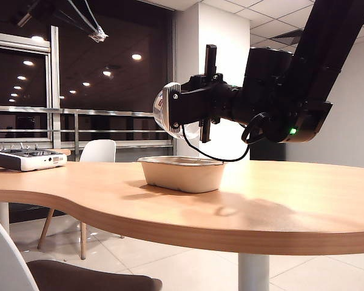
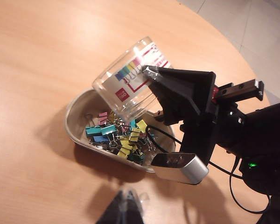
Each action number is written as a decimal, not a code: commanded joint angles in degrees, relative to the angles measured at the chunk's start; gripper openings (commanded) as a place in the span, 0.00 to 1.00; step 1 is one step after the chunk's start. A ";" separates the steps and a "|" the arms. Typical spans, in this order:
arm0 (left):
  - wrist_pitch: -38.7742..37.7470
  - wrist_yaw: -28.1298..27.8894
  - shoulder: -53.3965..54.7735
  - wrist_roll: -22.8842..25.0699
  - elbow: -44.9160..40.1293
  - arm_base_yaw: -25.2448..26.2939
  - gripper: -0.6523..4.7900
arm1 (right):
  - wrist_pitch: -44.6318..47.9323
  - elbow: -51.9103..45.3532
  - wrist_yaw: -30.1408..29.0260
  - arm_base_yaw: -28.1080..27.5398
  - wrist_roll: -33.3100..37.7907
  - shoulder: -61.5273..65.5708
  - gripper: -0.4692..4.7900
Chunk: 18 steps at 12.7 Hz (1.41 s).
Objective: Pick up the box filled with clips, pour some clips from it into the rectangular paper box, and then put the clip box back on the table.
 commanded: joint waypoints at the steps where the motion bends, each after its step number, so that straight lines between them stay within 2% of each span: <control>1: 0.35 0.22 -0.20 0.20 0.13 0.02 0.11 | 1.40 0.22 3.08 0.04 11.67 -0.48 0.09; 3: 0.35 0.22 -0.20 0.20 0.13 0.02 0.11 | -0.24 0.20 4.04 -0.48 23.98 -1.11 0.08; 4: 0.35 0.22 -0.20 0.17 0.13 0.02 0.11 | -3.13 0.22 4.15 -1.16 37.20 -1.77 0.08; 5: 0.37 0.22 -0.20 0.17 0.13 0.02 0.11 | -4.52 0.24 4.20 -2.01 47.34 -1.77 0.08; 6: 0.37 0.07 -0.20 0.17 0.13 0.02 0.11 | -7.56 0.22 5.05 -2.64 54.25 -1.81 0.08; 9: 0.37 -0.04 -0.20 0.17 0.13 0.02 0.11 | -14.49 0.24 5.66 -2.73 56.48 -1.81 0.08; 10: 0.37 -0.24 -0.17 0.20 0.13 0.02 0.11 | -17.40 0.31 6.03 -2.73 60.70 -1.81 0.08; 12: 0.35 -0.24 -0.15 0.22 0.13 0.02 0.11 | -20.55 0.31 10.29 -2.73 65.61 -3.37 0.08; 13: 0.28 -0.22 -0.15 0.17 0.07 0.02 0.11 | -23.85 0.33 13.18 -2.73 66.88 -7.82 0.08; 14: 0.28 -0.22 -0.15 0.17 0.07 0.02 0.11 | -26.47 0.33 13.62 -2.73 66.88 -10.16 0.08; 15: 0.07 -0.22 -0.15 0.15 0.07 0.02 0.11 | -43.47 0.33 19.89 -3.52 66.88 -19.50 0.08; 16: -0.42 -0.22 -0.15 0.09 0.07 0.02 0.11 | -49.31 0.33 21.42 -4.96 68.63 -23.08 0.08; 18: -1.49 -0.20 -0.15 -0.04 0.07 0.02 0.11 | -63.65 0.35 22.27 -10.86 82.25 -29.92 0.08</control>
